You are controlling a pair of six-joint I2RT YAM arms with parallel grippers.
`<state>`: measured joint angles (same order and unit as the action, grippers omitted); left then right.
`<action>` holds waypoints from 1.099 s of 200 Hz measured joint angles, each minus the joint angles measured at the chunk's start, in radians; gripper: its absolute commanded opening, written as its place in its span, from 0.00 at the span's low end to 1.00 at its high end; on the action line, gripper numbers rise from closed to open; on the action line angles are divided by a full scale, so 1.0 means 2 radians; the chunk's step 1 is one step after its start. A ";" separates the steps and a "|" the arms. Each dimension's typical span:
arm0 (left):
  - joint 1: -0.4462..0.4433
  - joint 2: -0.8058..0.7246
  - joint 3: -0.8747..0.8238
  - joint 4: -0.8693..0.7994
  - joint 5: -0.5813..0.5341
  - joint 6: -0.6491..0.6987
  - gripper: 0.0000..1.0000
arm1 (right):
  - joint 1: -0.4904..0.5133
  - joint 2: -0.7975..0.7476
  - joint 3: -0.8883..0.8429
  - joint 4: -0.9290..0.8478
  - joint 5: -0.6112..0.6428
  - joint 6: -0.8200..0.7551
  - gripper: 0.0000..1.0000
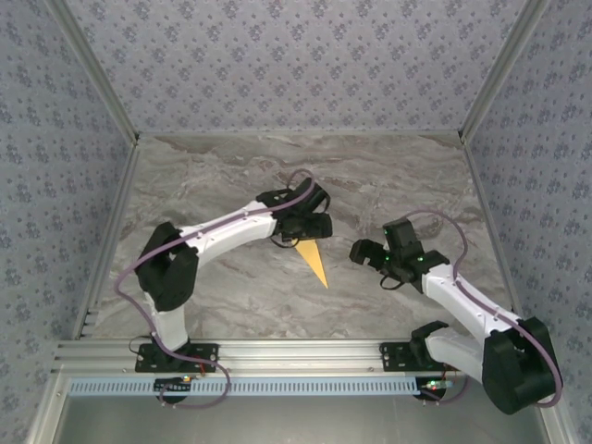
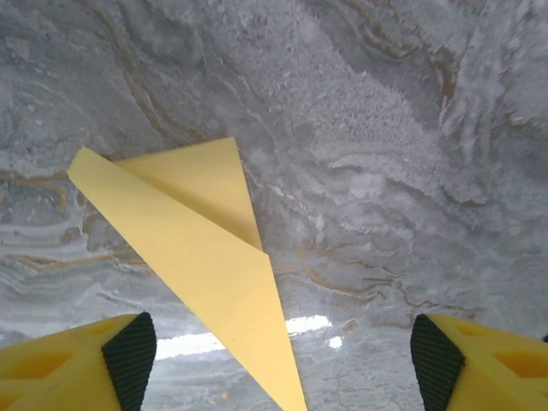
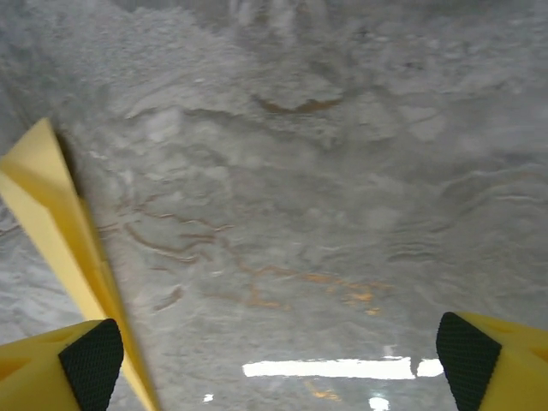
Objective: Fold a paper plane with a square sheet of paper (pick it up from the middle)
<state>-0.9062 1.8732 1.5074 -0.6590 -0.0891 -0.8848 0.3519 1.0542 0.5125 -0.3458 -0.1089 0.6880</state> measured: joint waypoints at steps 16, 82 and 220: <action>-0.017 0.039 0.038 -0.040 -0.026 -0.010 0.82 | -0.021 -0.002 -0.008 0.002 -0.002 -0.002 1.00; -0.032 0.173 0.154 -0.177 -0.089 -0.032 0.71 | -0.095 -0.005 -0.040 0.016 -0.035 -0.031 1.00; -0.044 0.166 0.148 -0.215 -0.111 -0.095 0.27 | -0.109 0.014 -0.046 0.037 -0.079 -0.043 1.00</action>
<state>-0.9951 2.2044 1.8030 -1.0885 -0.3115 -1.0756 0.1349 1.0828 0.4210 -0.2714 -0.2665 0.6014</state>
